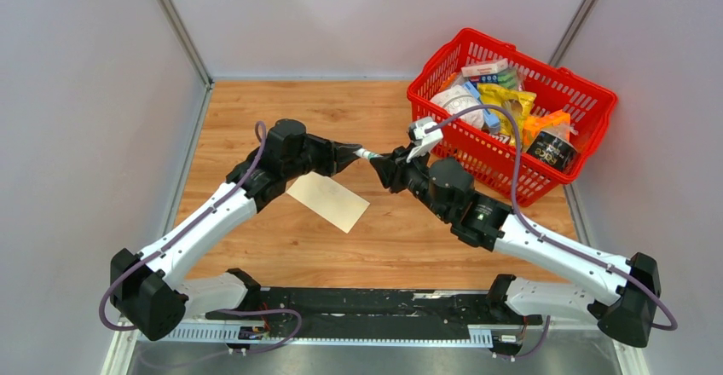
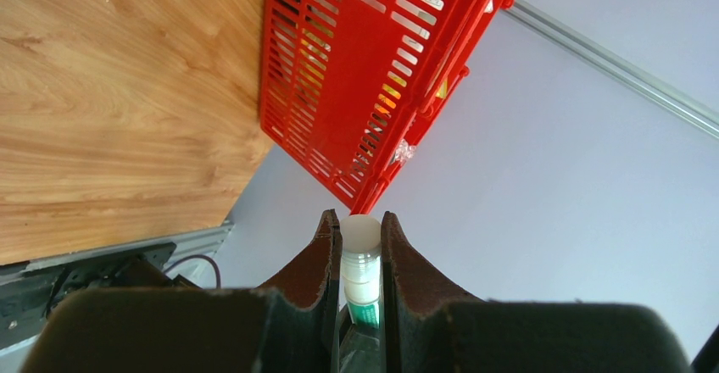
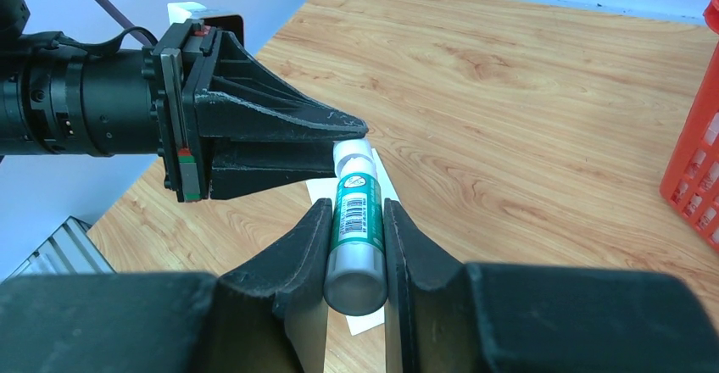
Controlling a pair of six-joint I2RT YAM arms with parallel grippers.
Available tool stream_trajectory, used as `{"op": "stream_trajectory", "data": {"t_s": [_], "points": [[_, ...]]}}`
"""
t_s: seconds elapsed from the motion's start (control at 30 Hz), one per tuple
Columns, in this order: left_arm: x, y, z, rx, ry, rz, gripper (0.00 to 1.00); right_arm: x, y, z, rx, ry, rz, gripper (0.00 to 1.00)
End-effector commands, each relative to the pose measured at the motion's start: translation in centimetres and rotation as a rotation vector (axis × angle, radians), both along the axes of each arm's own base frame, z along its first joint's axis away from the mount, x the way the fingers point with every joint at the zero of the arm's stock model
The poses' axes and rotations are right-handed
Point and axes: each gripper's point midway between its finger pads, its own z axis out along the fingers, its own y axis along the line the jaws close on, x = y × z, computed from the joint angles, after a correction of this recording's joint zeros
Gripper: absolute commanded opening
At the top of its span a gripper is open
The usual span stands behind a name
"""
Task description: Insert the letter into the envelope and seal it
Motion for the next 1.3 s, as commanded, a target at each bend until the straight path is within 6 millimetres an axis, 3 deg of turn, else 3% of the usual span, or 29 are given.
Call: {"op": "stream_trajectory", "data": {"t_s": [0.0, 0.8, 1.27], "points": [[-0.4, 0.0, 1.8, -0.033, -0.038, -0.014, 0.11, 0.3, 0.3, 3.7, 0.076, -0.065, -0.007, 0.0], [-0.7, -0.9, 2.3, -0.075, -0.039, -0.052, 0.11, 0.5, 1.1, 3.2, 0.079, -0.061, 0.003, 0.0], [-1.9, -3.1, 5.5, -0.169, -0.09, -0.125, 0.12, 0.6, 1.4, 5.2, 0.125, -0.13, 0.015, 0.0]]}}
